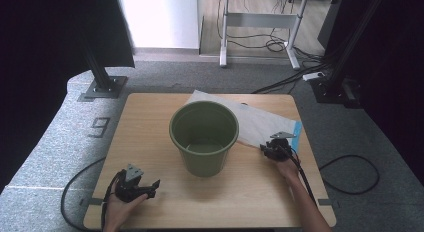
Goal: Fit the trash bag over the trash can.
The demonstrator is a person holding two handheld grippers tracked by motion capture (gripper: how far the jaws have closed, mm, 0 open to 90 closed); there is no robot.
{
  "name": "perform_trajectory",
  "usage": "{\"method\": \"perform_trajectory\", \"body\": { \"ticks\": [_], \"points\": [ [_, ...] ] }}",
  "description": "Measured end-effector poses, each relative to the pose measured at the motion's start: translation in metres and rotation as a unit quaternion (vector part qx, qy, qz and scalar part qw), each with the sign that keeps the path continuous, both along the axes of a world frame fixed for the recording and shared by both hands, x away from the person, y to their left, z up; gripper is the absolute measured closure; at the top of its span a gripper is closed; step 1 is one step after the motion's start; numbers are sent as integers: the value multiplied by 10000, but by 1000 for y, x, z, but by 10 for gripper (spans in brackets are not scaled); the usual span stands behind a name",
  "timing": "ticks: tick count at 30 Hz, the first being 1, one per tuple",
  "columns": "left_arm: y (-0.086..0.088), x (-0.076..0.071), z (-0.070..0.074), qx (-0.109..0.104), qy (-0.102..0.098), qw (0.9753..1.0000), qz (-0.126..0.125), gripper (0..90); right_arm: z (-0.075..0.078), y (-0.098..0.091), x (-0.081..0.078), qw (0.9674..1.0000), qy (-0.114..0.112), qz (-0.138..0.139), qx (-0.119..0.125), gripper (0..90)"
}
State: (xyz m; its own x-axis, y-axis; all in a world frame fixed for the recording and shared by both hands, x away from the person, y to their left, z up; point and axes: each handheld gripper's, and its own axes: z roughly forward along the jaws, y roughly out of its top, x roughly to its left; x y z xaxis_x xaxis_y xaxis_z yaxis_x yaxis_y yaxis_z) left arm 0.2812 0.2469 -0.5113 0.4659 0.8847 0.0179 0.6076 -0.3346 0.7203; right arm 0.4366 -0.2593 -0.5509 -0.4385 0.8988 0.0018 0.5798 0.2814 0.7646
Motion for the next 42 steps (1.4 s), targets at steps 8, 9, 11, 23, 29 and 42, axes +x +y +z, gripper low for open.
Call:
{"method": "perform_trajectory", "body": {
  "ticks": [8, 9, 11, 23, 29, 42],
  "points": [
    [4, 4, 5, -35, -85, 10000, 20, 136, 2, 1, -16, 9994, -68, 24, -330, 870],
    [4, 5, 6, -58, -93, 9999, 11, 136, 3, 1, -18, 9995, -21, 25, -325, 871],
    [3, 10, 6, -74, -87, 9999, -31, 138, 6, -3, -27, 9997, -67, 24, -249, 879],
    [-11, 26, 2, -30, 4, 9995, -313, 139, 14, -49, -124, 9993, -36, -326, 175, 882],
    [-21, 32, -1, 69, 66, 9988, -483, 140, 8, -58, -157, 9991, 18, -414, 55, 870],
    [-12, 33, 2, -130, 27, 9989, -442, 142, 35, -5, -134, 9989, -408, 224, 29, 365]
  ]
}}
